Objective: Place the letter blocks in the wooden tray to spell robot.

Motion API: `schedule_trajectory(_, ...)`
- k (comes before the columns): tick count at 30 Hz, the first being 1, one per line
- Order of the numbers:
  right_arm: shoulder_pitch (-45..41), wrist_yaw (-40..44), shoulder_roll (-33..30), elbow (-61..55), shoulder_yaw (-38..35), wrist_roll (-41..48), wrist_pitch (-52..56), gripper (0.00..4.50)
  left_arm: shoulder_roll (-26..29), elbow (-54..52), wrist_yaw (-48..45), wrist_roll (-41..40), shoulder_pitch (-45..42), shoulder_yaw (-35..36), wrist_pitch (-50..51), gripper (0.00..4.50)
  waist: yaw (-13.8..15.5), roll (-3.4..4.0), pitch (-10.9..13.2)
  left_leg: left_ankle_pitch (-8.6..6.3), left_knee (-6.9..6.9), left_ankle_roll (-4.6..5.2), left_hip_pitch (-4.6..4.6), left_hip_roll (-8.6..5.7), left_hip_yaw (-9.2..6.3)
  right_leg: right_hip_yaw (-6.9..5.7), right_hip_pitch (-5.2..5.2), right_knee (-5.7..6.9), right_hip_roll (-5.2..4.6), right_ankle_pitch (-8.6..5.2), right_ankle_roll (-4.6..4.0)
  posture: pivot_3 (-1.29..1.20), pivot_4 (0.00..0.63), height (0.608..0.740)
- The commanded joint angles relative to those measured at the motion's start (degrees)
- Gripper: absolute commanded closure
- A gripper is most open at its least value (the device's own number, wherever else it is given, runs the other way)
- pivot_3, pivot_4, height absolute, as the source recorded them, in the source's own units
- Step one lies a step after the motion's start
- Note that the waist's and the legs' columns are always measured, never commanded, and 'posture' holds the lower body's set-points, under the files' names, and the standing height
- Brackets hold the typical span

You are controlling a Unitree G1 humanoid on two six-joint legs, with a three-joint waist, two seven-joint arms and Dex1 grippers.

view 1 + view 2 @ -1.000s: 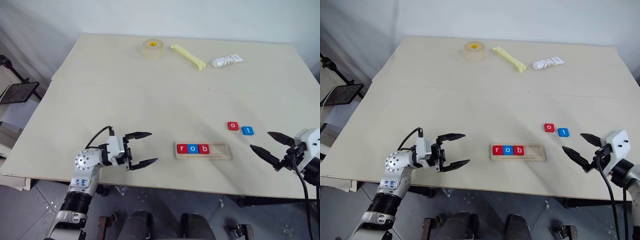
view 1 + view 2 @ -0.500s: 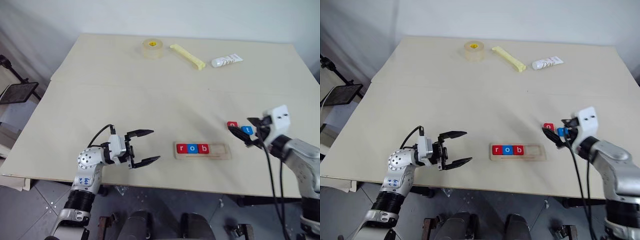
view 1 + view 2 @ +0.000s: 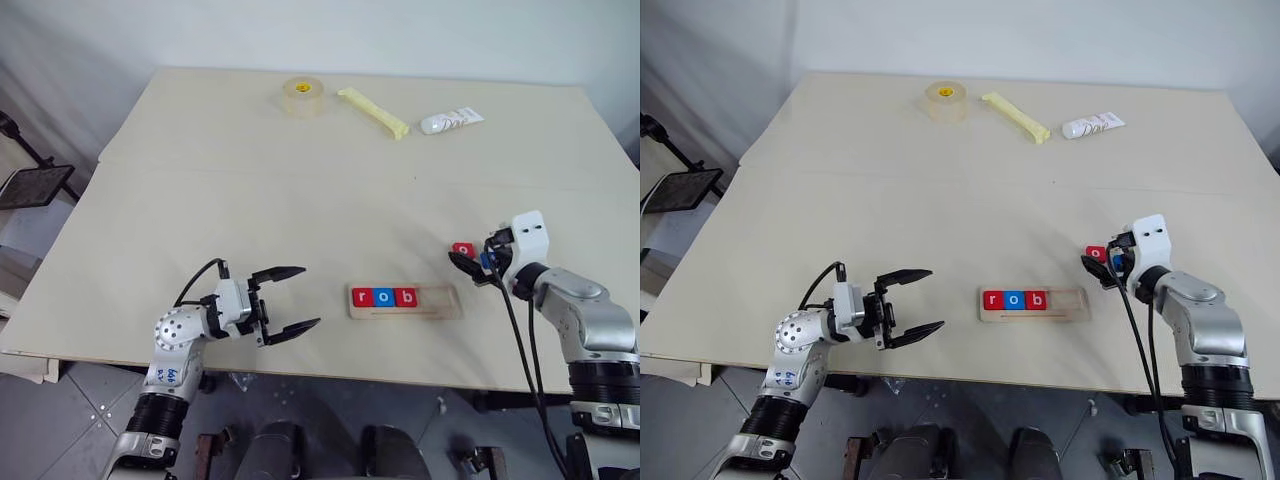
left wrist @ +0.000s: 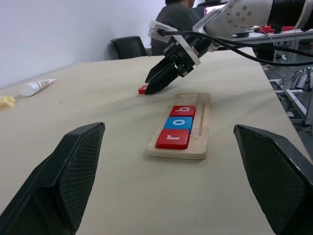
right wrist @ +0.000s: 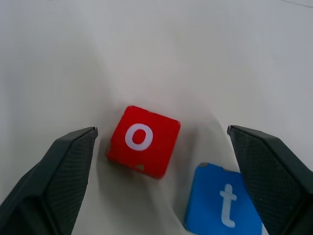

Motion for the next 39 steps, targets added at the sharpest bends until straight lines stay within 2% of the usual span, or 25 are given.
schedule_trajectory(1, -0.5, 0.0, -0.1, 0.0, -0.2, -0.2, 1.1, 0.91, 0.0, -2.7, 0.9, 0.1, 1.1, 0.2, -0.8, 0.00, 0.0, 0.00, 0.0, 0.00, 0.00, 0.00, 0.00, 0.00, 0.00, 0.00, 0.00, 0.00, 0.00, 0.00, 0.00, 0.00, 0.150, 0.740)
schedule_trajectory(7, -0.5, 0.4, -0.3, -3.3, 0.0, 0.5, 4.2, 3.01, -0.1, -3.2, 1.6, 0.3, 1.6, 0.0, -1.1, 0.00, 0.0, 0.00, 0.0, 0.00, 0.00, 0.00, 0.00, 0.01, -0.01, 0.01, 0.00, 0.00, 0.00, 0.00, 0.00, 0.00, 0.150, 0.740)
schedule_trajectory(17, -2.1, 1.8, -0.6, -6.0, 0.6, 0.2, 3.9, 3.04, -0.1, -2.7, 1.9, 0.5, 1.5, 0.0, -1.8, 0.00, 0.0, 0.00, 0.0, 0.00, 0.00, 0.00, -0.01, 0.00, 0.00, 0.01, -0.01, -0.02, 0.00, 0.00, 0.00, 0.00, 0.150, 0.740)
schedule_trajectory(24, -0.4, 2.0, -2.9, -13.7, -3.8, 3.4, 8.4, 3.04, 0.5, -2.0, 1.2, 0.5, 1.1, 0.0, -1.9, 0.00, 0.2, 0.00, 0.0, 0.00, -0.01, 0.00, -0.03, -0.01, -0.01, 0.01, -0.02, -0.03, 0.00, 0.00, 0.00, 0.00, 0.150, 0.740)
schedule_trajectory(27, 6.2, 0.4, -3.5, -22.1, -8.7, 5.6, 12.5, 3.04, 0.7, -1.5, 0.2, -0.1, 0.6, 0.1, -1.8, 0.00, 0.6, -0.02, 0.0, -0.01, -0.01, 0.00, -0.05, -0.03, -0.09, -0.02, 0.01, -0.04, -0.02, 0.00, 0.00, 0.00, 0.150, 0.740)
schedule_trajectory(31, 21.8, -3.6, 3.4, -39.4, -17.8, 11.4, 17.6, 3.04, 1.4, 0.8, -3.0, -1.2, -1.0, 0.1, -1.9, 0.00, 0.8, -0.02, 0.0, -0.05, -0.09, -0.04, -0.06, -0.02, -0.23, -0.14, 0.00, 0.03, 0.01, 0.00, 0.00, 0.00, 0.150, 0.740)
schedule_trajectory(34, 29.7, -6.8, 8.5, -45.8, -19.2, 11.9, 17.5, 3.04, 1.3, 2.1, -4.6, -2.2, -2.4, 0.4, -1.3, 0.00, 0.4, 0.00, 0.0, -0.04, -0.10, -0.03, -0.02, -0.03, -0.11, -0.07, 0.02, 0.00, 0.00, 0.00, 0.00, 0.00, 0.150, 0.740)
schedule_trajectory(39, 35.9, -9.6, 13.2, -46.8, -17.7, 10.1, 12.6, 3.04, 0.4, 4.1, -5.1, -1.7, -4.3, 0.3, -1.1, 0.00, -0.2, 0.00, 0.0, 0.03, -0.07, -0.02, 0.13, -0.01, 0.14, 0.18, 0.03, -0.02, 0.02, 0.01, 0.01, 0.00, 0.150, 0.740)
